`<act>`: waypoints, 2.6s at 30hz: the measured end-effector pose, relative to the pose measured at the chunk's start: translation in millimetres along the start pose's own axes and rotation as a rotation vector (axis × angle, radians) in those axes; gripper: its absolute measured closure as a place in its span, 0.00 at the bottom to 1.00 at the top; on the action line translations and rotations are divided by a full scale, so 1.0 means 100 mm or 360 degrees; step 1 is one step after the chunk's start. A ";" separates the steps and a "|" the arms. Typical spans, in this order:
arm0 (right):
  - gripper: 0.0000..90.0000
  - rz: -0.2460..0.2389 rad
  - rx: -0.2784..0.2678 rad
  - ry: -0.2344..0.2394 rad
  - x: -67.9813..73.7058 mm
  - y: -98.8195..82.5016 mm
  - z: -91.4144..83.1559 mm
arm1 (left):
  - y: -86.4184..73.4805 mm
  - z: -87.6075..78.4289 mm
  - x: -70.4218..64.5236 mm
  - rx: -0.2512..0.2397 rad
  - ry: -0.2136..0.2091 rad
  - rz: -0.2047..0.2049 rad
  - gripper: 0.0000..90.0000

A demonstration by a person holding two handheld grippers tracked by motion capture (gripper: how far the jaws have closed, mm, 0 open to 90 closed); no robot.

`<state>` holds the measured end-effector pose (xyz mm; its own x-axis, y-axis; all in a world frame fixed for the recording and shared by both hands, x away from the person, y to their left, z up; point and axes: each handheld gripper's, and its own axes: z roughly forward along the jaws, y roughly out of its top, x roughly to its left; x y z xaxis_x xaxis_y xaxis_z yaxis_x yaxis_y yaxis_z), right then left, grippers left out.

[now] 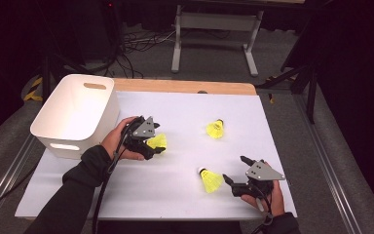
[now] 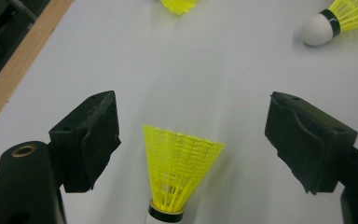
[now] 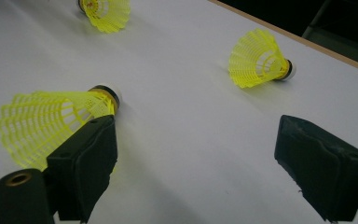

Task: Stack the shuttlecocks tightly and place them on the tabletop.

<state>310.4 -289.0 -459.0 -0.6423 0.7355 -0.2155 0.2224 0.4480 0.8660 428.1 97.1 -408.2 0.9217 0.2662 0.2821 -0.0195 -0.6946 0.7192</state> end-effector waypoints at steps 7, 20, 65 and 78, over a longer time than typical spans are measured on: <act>0.15 0.0005 -0.0014 0.0002 0.01 0.02 -0.02 | -0.08 -0.17 -0.16 -0.0098 0.0043 -0.0014 0.20; 0.16 0.0008 -0.0031 0.0000 0.04 0.06 -0.07 | -0.44 -0.53 -0.58 -0.0374 0.0257 -0.0111 0.18; 0.62 -0.0039 0.0157 0.0133 0.21 0.03 0.11 | -1.50 -1.08 -1.02 -0.0404 0.0392 -0.0475 0.11; 0.91 -0.0099 0.0165 0.0200 0.24 0.04 0.17 | -1.49 -1.02 -1.03 -0.0372 0.0354 -0.0450 0.12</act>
<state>308.7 -261.2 -468.4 -0.7426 0.6381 -0.2034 0.2496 0.5455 0.8001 296.6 241.7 -479.6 0.7979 0.5799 0.1647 0.1113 -0.4103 0.9051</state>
